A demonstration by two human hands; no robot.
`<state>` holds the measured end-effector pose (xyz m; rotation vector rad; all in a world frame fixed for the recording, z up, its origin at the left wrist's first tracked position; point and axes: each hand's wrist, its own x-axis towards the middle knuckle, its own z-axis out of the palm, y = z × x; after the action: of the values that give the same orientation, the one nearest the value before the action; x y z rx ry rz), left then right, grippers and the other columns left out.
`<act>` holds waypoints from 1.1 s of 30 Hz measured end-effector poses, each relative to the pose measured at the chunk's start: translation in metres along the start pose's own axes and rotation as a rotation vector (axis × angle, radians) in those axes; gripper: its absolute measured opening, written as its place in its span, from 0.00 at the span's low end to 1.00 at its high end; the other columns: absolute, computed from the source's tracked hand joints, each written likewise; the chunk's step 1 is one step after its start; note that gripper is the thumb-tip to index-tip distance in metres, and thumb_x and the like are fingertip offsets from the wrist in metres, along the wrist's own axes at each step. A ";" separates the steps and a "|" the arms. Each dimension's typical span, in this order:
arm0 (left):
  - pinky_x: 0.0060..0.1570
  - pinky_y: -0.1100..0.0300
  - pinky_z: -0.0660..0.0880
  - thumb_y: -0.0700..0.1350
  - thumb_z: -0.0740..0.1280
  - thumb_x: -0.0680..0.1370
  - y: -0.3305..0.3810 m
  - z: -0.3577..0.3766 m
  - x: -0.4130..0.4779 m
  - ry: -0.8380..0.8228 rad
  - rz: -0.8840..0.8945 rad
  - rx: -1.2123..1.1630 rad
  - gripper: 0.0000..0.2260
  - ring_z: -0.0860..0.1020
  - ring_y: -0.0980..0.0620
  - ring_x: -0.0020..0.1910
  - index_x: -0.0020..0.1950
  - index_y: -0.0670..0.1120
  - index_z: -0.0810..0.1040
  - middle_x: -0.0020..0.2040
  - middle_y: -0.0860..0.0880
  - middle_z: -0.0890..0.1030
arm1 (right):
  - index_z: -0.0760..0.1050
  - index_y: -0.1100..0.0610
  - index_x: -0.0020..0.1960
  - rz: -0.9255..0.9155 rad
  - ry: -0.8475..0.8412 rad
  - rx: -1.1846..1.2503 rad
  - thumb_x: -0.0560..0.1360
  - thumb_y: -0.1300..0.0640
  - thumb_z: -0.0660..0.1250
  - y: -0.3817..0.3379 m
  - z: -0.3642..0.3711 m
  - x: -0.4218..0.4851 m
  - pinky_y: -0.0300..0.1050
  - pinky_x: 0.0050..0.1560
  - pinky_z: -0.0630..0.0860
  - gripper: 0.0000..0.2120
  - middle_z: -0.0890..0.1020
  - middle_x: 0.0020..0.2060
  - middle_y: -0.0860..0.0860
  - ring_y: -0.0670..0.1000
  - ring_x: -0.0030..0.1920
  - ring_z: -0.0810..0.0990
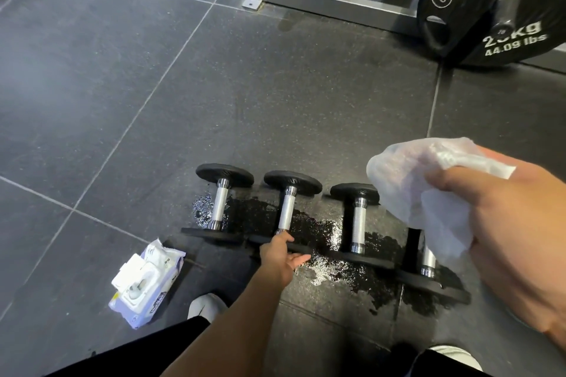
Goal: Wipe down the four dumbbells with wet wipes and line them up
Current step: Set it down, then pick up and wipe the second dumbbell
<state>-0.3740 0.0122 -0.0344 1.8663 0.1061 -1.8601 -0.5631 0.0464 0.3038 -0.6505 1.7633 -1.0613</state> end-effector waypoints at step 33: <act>0.32 0.47 0.84 0.36 0.67 0.74 0.062 0.006 -0.344 -0.364 0.571 0.803 0.06 0.82 0.46 0.35 0.45 0.46 0.78 0.34 0.47 0.80 | 0.70 0.60 0.68 -0.831 -0.333 -1.510 0.69 0.54 0.75 0.049 0.032 -0.027 0.52 0.55 0.74 0.31 0.80 0.51 0.55 0.58 0.51 0.81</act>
<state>-0.3773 0.0542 0.3132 1.6718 -1.3192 -1.8916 -0.5212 0.0793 0.2676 -2.4255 1.7465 0.1992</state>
